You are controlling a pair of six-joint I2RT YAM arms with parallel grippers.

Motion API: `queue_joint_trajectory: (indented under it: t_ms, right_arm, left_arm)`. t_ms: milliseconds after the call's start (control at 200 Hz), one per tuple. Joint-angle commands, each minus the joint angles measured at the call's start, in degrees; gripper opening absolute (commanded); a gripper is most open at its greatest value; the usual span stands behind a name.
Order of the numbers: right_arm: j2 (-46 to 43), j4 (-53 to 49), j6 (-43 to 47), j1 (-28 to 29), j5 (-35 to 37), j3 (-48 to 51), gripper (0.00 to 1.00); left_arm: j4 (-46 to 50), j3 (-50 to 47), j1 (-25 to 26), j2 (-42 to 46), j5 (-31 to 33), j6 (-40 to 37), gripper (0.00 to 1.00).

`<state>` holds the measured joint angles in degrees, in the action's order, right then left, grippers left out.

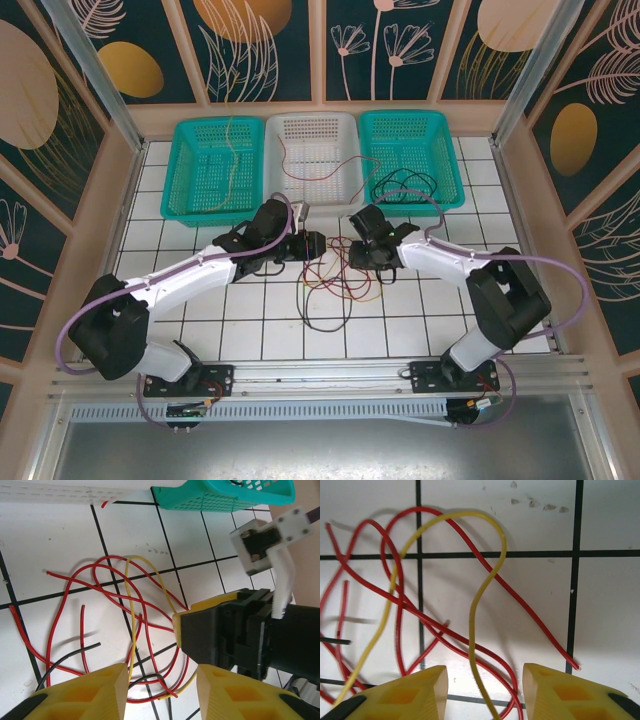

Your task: Untangle the cables

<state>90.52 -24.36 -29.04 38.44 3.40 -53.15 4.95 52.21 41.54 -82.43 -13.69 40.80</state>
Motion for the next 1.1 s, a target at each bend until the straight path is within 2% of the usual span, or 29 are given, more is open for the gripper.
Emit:
queue_joint_trajectory:
  t_ms: [0, 50, 150, 270, 405, 636, 936, 1096]
  right_arm:
    - [2.19, -0.37, 1.33, -0.12, 0.23, -0.95, 0.39]
    - [2.46, -0.25, 1.35, -0.12, 0.24, -0.91, 0.32]
    - [1.85, -0.45, 1.1, -0.09, 0.91, -0.72, 0.11]
    - [-2.24, -2.08, 0.74, 0.4, 2.04, -1.14, 0.0]
    - [-10.85, -3.79, 2.07, 3.2, 1.76, -2.08, 0.0]
    - [-23.95, -4.1, 5.32, 6.42, -4.5, -6.12, 0.0]
    - [-29.18, -7.05, 7.9, 7.79, -3.95, -15.98, 0.0]
    - [-29.93, -6.12, 8.12, 8.75, -5.91, -18.78, 0.0]
  left_arm:
    - [-1.51, -1.13, 0.03, 0.36, -1.68, 0.58, 0.45]
    - [-2.19, -1.61, 0.01, -1.07, -2.61, 0.24, 0.46]
    - [-1.99, -0.58, 0.03, -5.42, -3.45, -1.09, 0.44]
    - [-0.48, 2.42, -0.01, -8.29, -3.4, -1.93, 0.41]
    - [-1.87, 3.18, 0.01, -6.5, -3.58, -1.4, 0.43]
    - [-4.53, 3.08, 0.03, -1.49, -4.53, -0.45, 0.43]
    - [-3.46, 1.53, 0.01, 4.0, 0.27, -1.42, 0.44]
    - [-5.34, 0.36, -0.02, 5.79, -0.48, -0.96, 0.42]
